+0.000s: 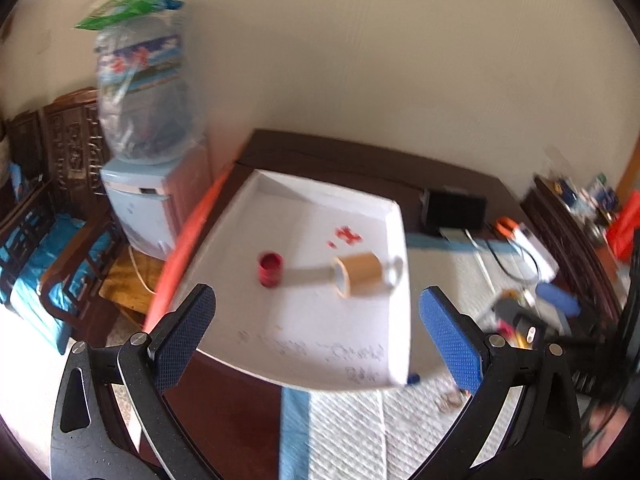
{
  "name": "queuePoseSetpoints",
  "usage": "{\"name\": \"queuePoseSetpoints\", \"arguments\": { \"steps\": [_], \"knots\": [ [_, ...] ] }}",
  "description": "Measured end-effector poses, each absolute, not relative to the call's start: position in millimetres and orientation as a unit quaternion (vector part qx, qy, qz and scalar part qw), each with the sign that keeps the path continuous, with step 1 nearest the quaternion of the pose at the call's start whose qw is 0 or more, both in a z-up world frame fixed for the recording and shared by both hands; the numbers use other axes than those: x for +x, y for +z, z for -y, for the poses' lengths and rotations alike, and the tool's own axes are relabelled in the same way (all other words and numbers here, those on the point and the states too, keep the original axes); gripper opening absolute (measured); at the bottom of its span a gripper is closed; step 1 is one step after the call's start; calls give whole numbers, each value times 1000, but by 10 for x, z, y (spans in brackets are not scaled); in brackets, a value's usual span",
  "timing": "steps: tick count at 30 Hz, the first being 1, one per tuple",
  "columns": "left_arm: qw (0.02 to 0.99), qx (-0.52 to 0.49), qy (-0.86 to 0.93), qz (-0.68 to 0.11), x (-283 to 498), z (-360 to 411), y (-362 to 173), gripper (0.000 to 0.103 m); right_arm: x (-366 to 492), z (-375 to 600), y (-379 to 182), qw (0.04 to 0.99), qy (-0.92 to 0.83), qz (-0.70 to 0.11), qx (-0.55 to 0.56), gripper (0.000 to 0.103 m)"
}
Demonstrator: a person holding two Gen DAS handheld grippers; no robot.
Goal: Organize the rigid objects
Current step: 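Move both tools back over the scattered items on the pad, then grasp the white pill bottle with the left tool while the right tool grasps the yellow-liquid bottle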
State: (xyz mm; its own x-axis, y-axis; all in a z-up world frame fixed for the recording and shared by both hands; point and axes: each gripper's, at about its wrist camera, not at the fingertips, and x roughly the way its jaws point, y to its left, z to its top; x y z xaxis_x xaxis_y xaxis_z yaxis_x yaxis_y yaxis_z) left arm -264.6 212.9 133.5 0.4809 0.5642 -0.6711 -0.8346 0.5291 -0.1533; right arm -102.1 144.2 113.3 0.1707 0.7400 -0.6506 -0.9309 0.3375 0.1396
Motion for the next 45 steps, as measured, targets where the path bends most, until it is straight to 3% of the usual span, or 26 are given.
{"name": "queuePoseSetpoints", "arguments": {
  "steps": [8,17,22,24,27,34,38,41,45],
  "knots": [
    [826,-245,377,-341,-2210,-1818,988,103,-230,-814,999,792,489,-354,-89,103],
    [828,-240,285,-420,-1544,-1426,663,102,260,-236,807,807,436,-383,-112,103],
    [830,-254,223,-443,-1156,-1199,545,90,478,-73,636,800,417,-415,-119,103],
    [826,-261,206,-455,-1019,-1107,466,79,534,-69,573,794,420,-417,-134,102],
    [815,-273,200,-470,-943,-1034,353,76,596,-123,462,780,436,-419,-163,92],
    [784,-310,211,-495,-775,-992,138,65,815,-365,172,737,475,-443,-186,38],
    [780,-297,228,-501,-671,-972,154,62,884,-531,45,717,494,-451,-195,31],
    [776,-301,235,-503,-648,-950,153,44,908,-653,-29,707,505,-449,-206,29],
    [767,-312,244,-505,-679,-892,127,43,904,-776,-49,704,521,-427,-225,29]
  ]
}}
